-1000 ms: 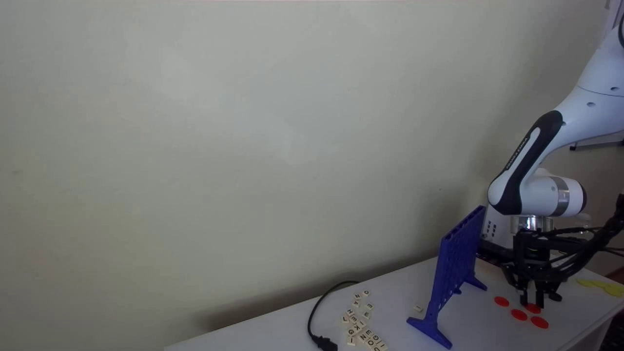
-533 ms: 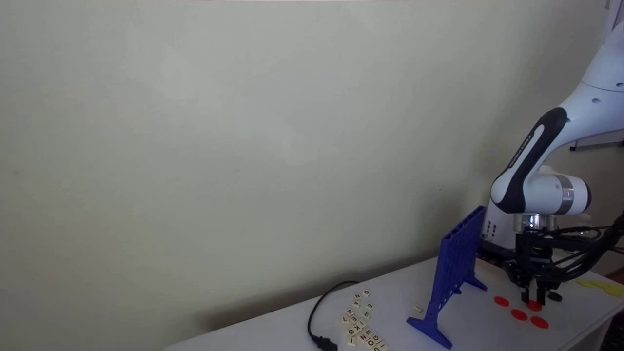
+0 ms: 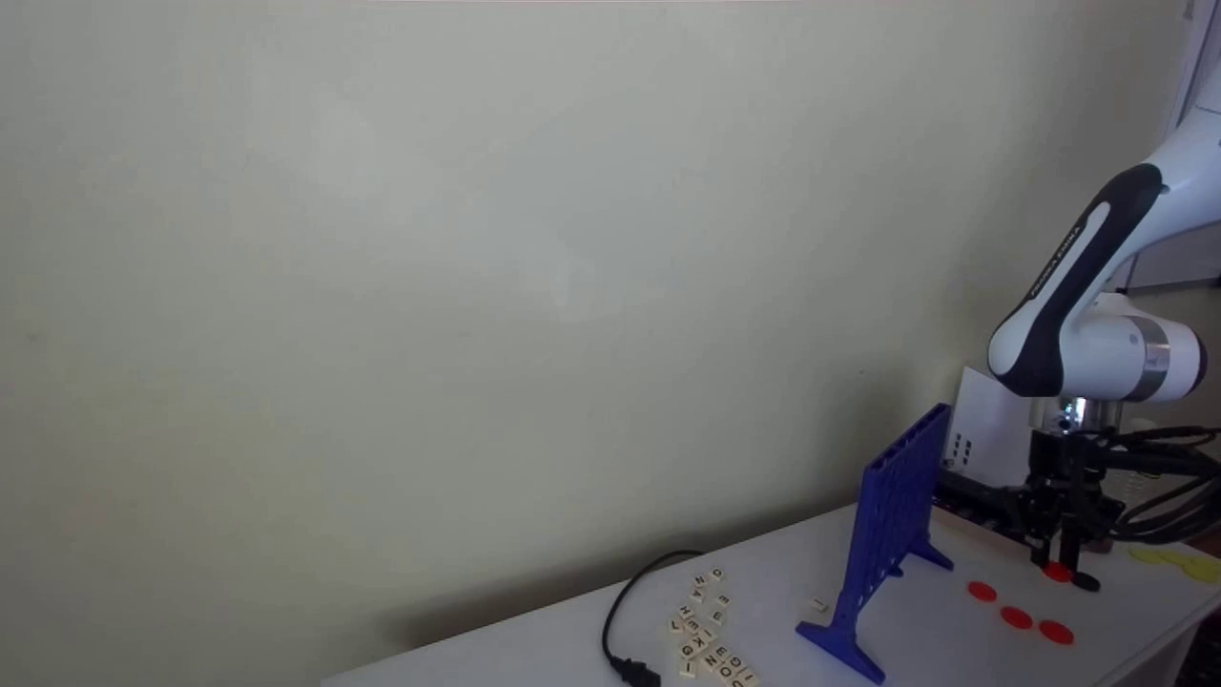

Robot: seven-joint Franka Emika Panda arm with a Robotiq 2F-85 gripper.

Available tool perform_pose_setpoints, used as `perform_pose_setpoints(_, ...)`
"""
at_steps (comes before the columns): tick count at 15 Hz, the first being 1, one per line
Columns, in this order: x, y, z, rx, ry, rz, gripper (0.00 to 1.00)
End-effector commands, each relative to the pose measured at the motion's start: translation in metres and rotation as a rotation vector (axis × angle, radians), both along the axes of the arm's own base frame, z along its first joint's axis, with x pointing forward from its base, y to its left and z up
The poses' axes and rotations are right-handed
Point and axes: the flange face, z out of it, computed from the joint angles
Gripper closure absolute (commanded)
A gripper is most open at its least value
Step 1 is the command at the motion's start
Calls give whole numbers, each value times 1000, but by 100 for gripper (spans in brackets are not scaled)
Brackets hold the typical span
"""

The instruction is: Put the orange circle inside the blue object

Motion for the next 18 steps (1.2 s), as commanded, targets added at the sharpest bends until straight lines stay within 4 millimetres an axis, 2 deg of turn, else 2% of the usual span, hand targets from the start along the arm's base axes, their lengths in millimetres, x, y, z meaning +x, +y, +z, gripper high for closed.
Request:
perform_pose_setpoints(1, -26, 15, 35, 0, -102, 72, 92)
perform_pose_setpoints(9, -47, 40, 95, 13, -304, 199, 92)
perform_pose_setpoints(18, -47, 50, 152, 39, -493, 286, 92)
